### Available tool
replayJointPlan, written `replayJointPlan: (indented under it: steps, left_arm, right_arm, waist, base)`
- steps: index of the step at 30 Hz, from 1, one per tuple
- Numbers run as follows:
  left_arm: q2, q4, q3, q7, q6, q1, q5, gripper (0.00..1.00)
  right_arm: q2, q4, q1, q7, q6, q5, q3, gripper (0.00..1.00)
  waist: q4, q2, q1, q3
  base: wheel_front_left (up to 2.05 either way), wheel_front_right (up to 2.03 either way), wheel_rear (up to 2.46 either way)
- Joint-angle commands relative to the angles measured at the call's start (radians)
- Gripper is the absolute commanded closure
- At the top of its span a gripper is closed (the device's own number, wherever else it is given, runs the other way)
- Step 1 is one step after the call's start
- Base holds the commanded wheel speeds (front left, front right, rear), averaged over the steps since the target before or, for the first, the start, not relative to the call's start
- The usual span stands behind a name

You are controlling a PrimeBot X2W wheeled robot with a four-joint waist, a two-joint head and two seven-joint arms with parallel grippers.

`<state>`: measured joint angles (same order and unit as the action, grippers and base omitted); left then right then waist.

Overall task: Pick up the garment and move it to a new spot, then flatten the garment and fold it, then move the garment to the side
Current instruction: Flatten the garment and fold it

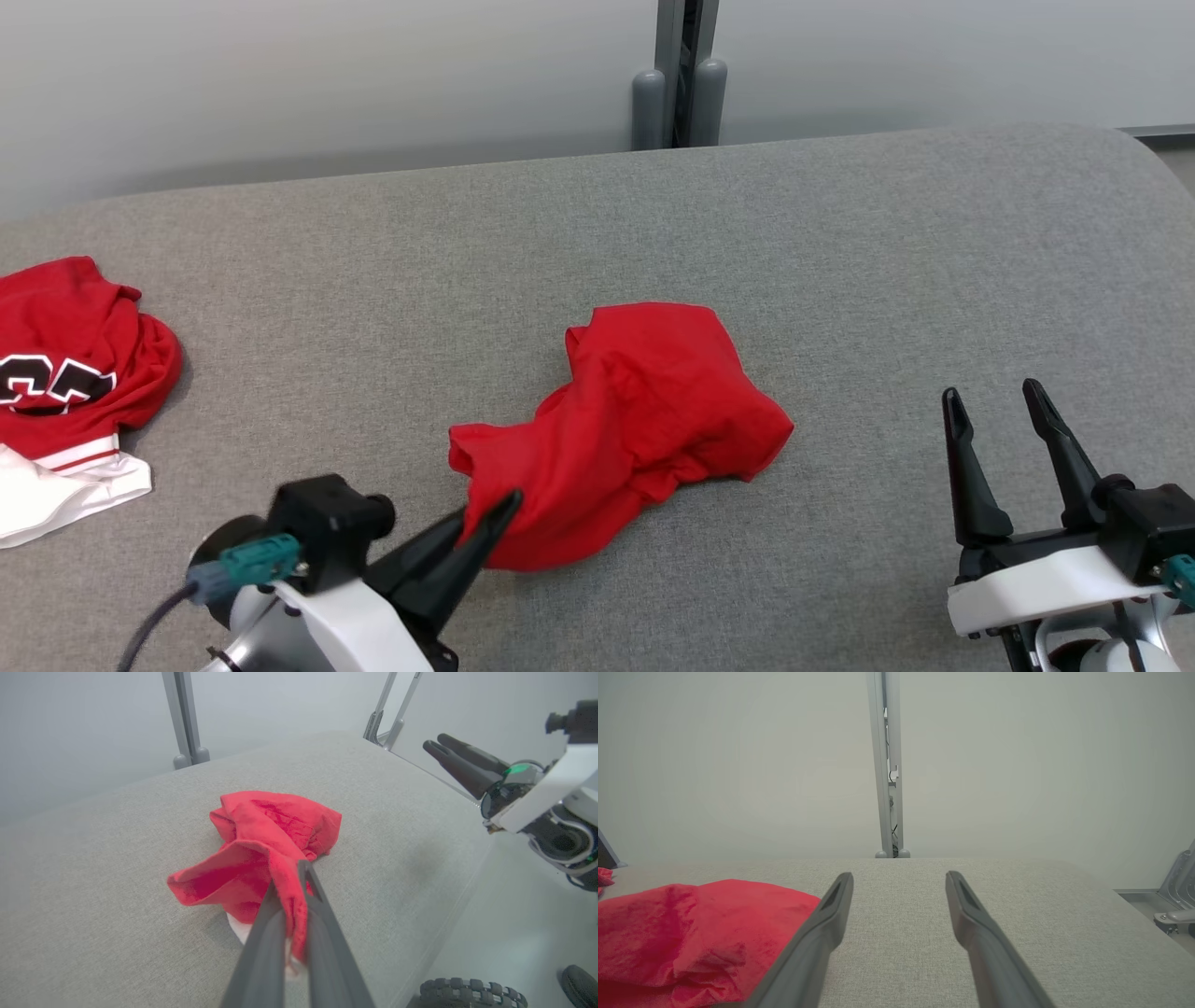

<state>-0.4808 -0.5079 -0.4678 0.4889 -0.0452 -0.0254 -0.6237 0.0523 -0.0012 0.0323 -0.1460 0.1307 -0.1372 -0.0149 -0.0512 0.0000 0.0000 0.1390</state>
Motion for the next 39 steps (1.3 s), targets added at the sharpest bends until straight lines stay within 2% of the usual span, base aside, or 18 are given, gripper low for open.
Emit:
replayJointPlan:
  steps: [1,6,7,9,11,12,17,25,26,28,32,34,39]
  left_arm:
    - [0.001,-0.009,0.021,-0.014,-0.008,-0.014,-0.007,1.00]
    - [0.031,0.035,0.103,-0.091,-0.025,-0.070,-0.023,1.00]
    - [0.061,0.086,0.128,-0.129,-0.031,-0.092,-0.043,1.00]
    - [0.064,0.167,0.168,-0.173,-0.043,-0.123,-0.028,1.00]
    - [0.107,0.249,0.189,-0.225,-0.034,-0.151,-0.058,1.00]
    - [0.103,0.301,0.206,-0.250,-0.035,-0.166,-0.049,1.00]
    - [0.167,0.544,0.243,-0.382,-0.011,-0.244,-0.065,1.00]
    - [0.214,0.910,0.231,-0.523,0.034,-0.356,-0.034,1.00]
    - [0.214,0.910,0.231,-0.523,0.034,-0.356,-0.034,1.00]
    - [0.228,1.011,0.209,-0.552,0.051,-0.389,-0.014,1.00]
    - [0.225,1.087,0.185,-0.588,0.045,-0.422,0.023,1.00]
    - [0.219,1.127,0.169,-0.610,0.032,-0.438,0.057,0.00]
    - [0.201,1.161,0.152,-0.680,-0.003,-0.459,0.113,0.00]
  right_arm:
    - [0.002,-0.004,-0.002,-0.004,0.000,-0.003,0.000,0.00]
    - [0.002,-0.005,0.008,0.000,0.000,-0.006,-0.007,0.00]
    - [0.002,-0.005,0.012,0.001,0.000,-0.008,-0.009,0.00]
    - [0.002,-0.004,0.016,0.002,0.000,-0.007,-0.015,0.00]
    - [0.002,-0.002,0.020,0.001,0.000,-0.009,-0.019,0.00]
    - [0.002,0.000,0.022,0.003,0.000,-0.010,-0.022,0.00]
    - [0.004,0.005,0.038,-0.002,0.000,-0.011,-0.032,0.00]
    - [0.005,0.026,0.064,-0.015,0.000,-0.018,-0.046,0.00]
    - [0.005,0.026,0.064,-0.015,0.000,-0.018,-0.046,0.00]
    - [0.005,0.034,0.071,-0.020,0.000,-0.019,-0.052,0.00]
    - [0.005,0.041,0.082,-0.023,0.000,-0.021,-0.055,0.00]
    - [0.005,0.046,0.086,-0.022,0.000,-0.021,-0.054,0.00]
    - [0.008,0.057,0.093,-0.028,0.000,-0.019,-0.048,0.00]
  waist:
    - [-0.002,0.0000,0.0000,0.000]
    - [-0.017,0.0000,0.0000,0.006]
    - [-0.025,0.0000,0.0000,0.011]
    - [-0.035,0.0000,0.0000,0.017]
    - [-0.044,0.0000,0.0000,0.025]
    - [-0.049,0.0000,0.0000,0.030]
    - [-0.068,0.0000,0.0000,0.057]
    - [-0.083,0.0000,0.0000,0.095]
    - [-0.083,0.0000,0.0000,0.095]
    - [-0.082,0.0000,0.0000,0.103]
    - [-0.078,0.0000,0.0000,0.109]
    - [-0.072,0.0000,0.0000,0.111]
    - [-0.051,0.0000,0.0000,0.103]
  base:
    - [0.00,0.00,0.00]
    - [0.00,0.00,0.00]
    - [0.00,0.00,0.00]
    - [0.00,0.00,0.00]
    - [0.00,0.00,0.00]
    - [0.00,0.00,0.00]
    - [0.00,0.00,0.00]
    - [0.00,0.00,0.00]
    - [0.00,0.00,0.00]
    - [0.00,0.00,0.00]
    - [0.00,0.00,0.00]
    - [0.00,0.00,0.00]
    - [0.00,0.00,0.00]
